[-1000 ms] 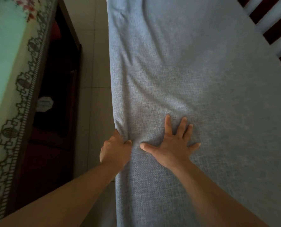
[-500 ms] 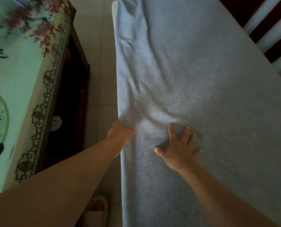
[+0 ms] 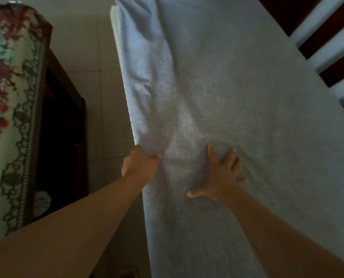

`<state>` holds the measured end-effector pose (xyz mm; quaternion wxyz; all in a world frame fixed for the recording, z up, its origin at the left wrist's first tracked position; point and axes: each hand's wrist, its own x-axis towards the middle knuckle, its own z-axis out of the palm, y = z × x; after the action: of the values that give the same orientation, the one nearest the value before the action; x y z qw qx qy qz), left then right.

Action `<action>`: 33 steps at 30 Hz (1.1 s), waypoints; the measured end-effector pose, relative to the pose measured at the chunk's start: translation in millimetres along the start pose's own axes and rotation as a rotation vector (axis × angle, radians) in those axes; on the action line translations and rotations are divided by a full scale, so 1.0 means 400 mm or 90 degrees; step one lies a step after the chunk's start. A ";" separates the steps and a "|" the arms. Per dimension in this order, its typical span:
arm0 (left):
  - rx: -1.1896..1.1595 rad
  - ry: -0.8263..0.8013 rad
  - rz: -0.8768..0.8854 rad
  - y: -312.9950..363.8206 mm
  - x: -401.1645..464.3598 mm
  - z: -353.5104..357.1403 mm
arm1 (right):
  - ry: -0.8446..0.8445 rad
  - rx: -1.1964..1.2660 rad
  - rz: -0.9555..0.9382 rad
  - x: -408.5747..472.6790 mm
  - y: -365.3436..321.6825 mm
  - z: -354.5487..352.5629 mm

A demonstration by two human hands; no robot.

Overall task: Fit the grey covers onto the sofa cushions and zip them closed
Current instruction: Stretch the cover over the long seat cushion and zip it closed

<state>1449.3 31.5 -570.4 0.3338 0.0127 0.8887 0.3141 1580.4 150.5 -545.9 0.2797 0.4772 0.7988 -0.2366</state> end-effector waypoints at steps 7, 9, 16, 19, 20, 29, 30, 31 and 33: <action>0.104 0.036 0.009 0.029 0.006 -0.005 | -0.020 0.015 -0.015 0.021 0.005 -0.018; 0.117 0.051 0.006 0.038 0.005 -0.006 | -0.027 0.018 -0.012 0.022 0.007 -0.019; 0.161 0.102 0.035 0.068 0.007 0.024 | -0.020 0.000 0.006 0.066 0.020 -0.059; 0.174 0.098 0.051 0.106 0.011 0.053 | -0.021 -0.002 0.027 0.096 0.052 -0.091; 0.181 0.094 0.058 0.121 0.012 0.065 | -0.018 -0.001 0.032 0.107 0.066 -0.104; 0.197 0.027 0.093 0.231 0.015 0.181 | -0.003 0.005 0.063 0.164 0.186 -0.199; 0.189 0.023 0.081 0.235 0.013 0.185 | -0.005 0.004 0.063 0.166 0.190 -0.202; 0.176 0.019 0.070 0.237 0.011 0.186 | -0.004 0.003 0.062 0.165 0.191 -0.203; 0.138 0.006 0.061 0.237 -0.004 0.183 | 0.005 -0.003 0.054 0.159 0.190 -0.200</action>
<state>1476.8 147.5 -557.9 0.3105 0.0898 0.9175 0.2317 1606.0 275.2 -538.6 0.2877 0.5105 0.7795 -0.2211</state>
